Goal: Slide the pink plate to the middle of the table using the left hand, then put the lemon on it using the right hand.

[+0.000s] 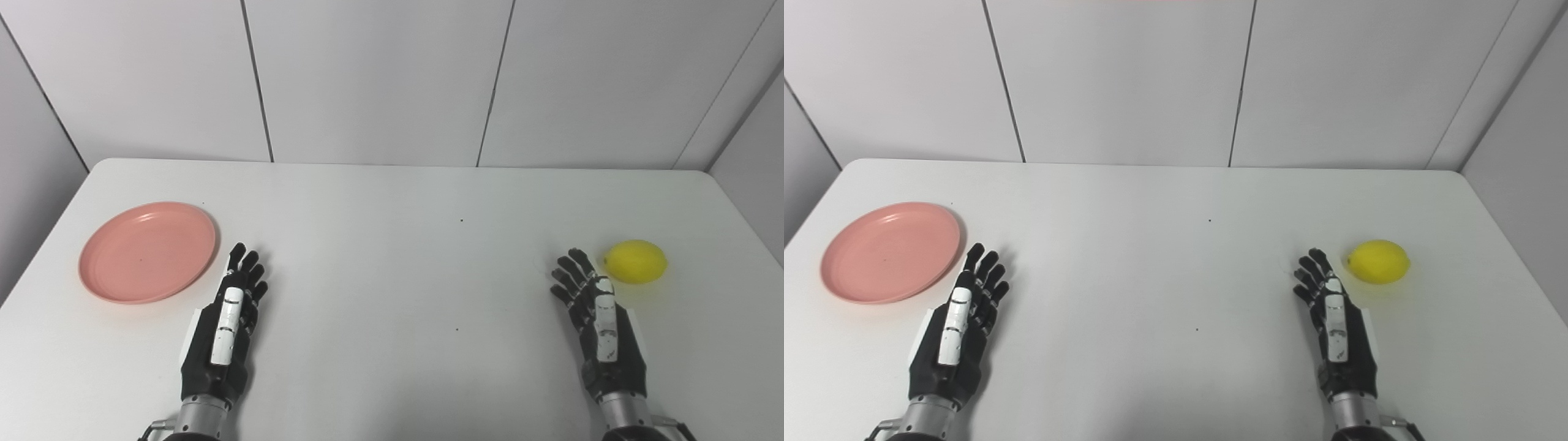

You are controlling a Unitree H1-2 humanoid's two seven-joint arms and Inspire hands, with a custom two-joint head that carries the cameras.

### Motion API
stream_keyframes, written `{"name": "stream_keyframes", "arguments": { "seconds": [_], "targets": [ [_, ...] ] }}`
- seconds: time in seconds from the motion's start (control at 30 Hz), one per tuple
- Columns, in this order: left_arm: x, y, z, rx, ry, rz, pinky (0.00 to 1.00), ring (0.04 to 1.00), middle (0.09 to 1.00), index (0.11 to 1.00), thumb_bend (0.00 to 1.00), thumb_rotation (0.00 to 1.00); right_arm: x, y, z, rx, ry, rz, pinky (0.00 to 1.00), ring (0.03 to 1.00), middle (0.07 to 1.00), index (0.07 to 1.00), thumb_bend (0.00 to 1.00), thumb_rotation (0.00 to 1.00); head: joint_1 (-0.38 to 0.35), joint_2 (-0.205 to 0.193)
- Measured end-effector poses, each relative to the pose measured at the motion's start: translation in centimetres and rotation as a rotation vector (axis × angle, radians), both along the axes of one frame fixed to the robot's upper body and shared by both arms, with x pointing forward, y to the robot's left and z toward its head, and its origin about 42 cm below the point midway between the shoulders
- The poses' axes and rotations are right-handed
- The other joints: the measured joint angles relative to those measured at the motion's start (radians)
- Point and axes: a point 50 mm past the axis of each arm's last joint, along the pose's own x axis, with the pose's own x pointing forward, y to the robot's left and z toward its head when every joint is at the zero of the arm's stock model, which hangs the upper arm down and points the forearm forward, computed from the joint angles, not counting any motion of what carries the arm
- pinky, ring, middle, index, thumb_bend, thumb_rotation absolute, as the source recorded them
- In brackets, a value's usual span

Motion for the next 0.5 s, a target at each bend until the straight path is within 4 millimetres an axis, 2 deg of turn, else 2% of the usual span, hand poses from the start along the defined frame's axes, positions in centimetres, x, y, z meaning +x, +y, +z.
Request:
{"name": "stream_keyframes", "arguments": {
  "seconds": [0.07, 0.13, 0.27, 0.33, 0.5],
  "targets": [
    [0.0, -0.1, 0.1, -0.004, 0.0, -0.004, 1.0, 1.0, 1.0, 1.0, 0.52, 0.87, -0.5, 1.6, -0.1, -0.021, -0.039, 0.005, 0.86, 0.855, 0.869, 0.868, 0.89, 0.97, -0.011, 0.008],
    [0.0, -0.1, 0.4, -0.005, -0.001, -0.007, 1.0, 1.0, 1.0, 1.0, 0.52, 0.88, 0.0, 2.2, -0.1, -0.072, -0.092, 0.018, 0.85, 0.853, 0.869, 0.871, 0.89, 0.97, -0.012, 0.006],
    [0.0, 0.0, 1.1, -0.013, -0.013, -0.006, 1.0, 1.0, 1.0, 1.0, 0.53, 0.86, 1.4, 1.5, -0.1, -0.119, -0.125, 0.02, 0.85, 0.843, 0.859, 0.864, 0.92, 0.94, -0.011, 0.008],
    [0.0, 0.1, 1.1, -0.014, -0.009, -0.004, 1.0, 1.0, 1.0, 1.0, 0.5, 0.9, 1.8, 1.1, 0.0, -0.083, -0.116, 0.014, 0.85, 0.843, 0.86, 0.87, 0.91, 0.97, -0.006, 0.008],
    [0.0, -0.2, 1.5, -0.029, -0.02, -0.014, 1.0, 1.0, 1.0, 1.0, 0.51, 0.89, 2.6, 0.9, -0.1, -0.018, -0.049, 0.025, 0.84, 0.848, 0.87, 0.875, 0.9, 0.99, -0.003, 0.005]
  ]
}}
